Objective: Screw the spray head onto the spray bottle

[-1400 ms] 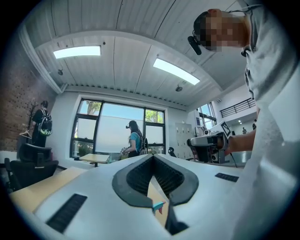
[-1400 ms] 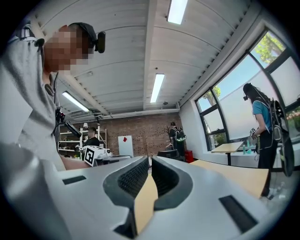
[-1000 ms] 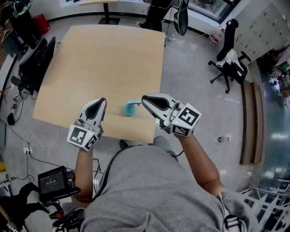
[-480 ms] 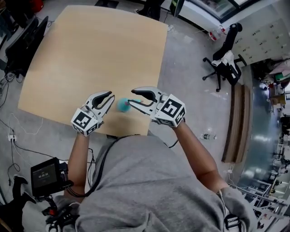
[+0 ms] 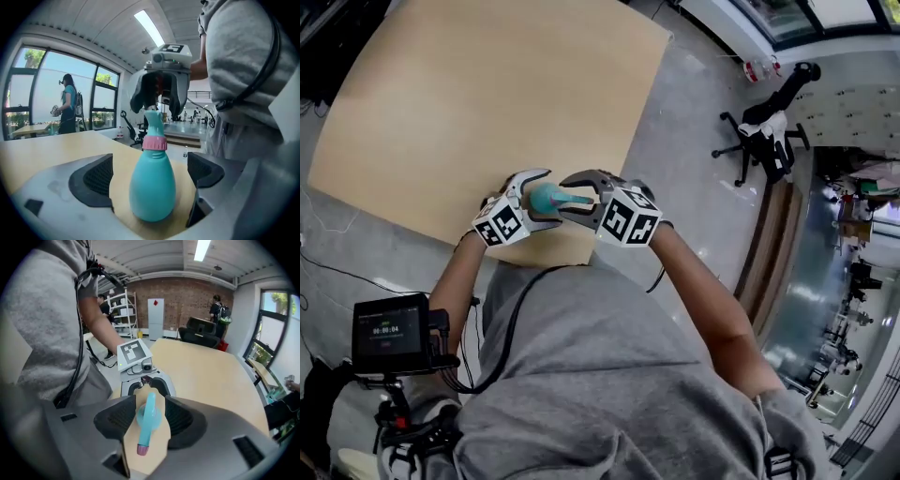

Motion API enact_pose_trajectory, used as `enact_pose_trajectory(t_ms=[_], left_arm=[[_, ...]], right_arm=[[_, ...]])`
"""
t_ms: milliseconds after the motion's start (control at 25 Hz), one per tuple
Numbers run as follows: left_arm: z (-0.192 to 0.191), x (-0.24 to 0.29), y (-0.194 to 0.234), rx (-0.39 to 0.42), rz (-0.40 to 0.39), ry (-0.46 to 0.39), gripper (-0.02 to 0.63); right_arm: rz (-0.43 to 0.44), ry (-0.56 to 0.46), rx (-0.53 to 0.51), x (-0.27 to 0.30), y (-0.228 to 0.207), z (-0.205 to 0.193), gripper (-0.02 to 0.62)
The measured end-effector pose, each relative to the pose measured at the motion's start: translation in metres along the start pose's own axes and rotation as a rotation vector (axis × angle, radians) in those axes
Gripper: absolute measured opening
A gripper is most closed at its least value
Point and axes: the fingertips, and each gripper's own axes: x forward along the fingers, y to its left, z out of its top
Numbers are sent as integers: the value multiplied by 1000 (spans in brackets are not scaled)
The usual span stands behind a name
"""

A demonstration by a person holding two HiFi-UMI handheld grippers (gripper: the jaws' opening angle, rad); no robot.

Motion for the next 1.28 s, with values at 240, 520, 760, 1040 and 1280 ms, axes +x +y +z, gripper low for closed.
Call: enact_pose_trajectory(t_ms=[240,520,760,1040,1280], left_arm=[[-15,20,-8,12,-14,36,469],[-21,29,-18,3,-13,42,448],[-16,29,-20,15,14,22,416],[-12,31,-22,6,20,13,413],[-6,38,-16,-5,15,2,413]], right_arm=[[57,151,-64,27,11,-12,175],[66,218,-35,32,19,-9,137],[76,330,-311,27,25,-8,132],[365,536,-1176,24,39,-17,132],[531,370,-1226,15,30,-19,132]])
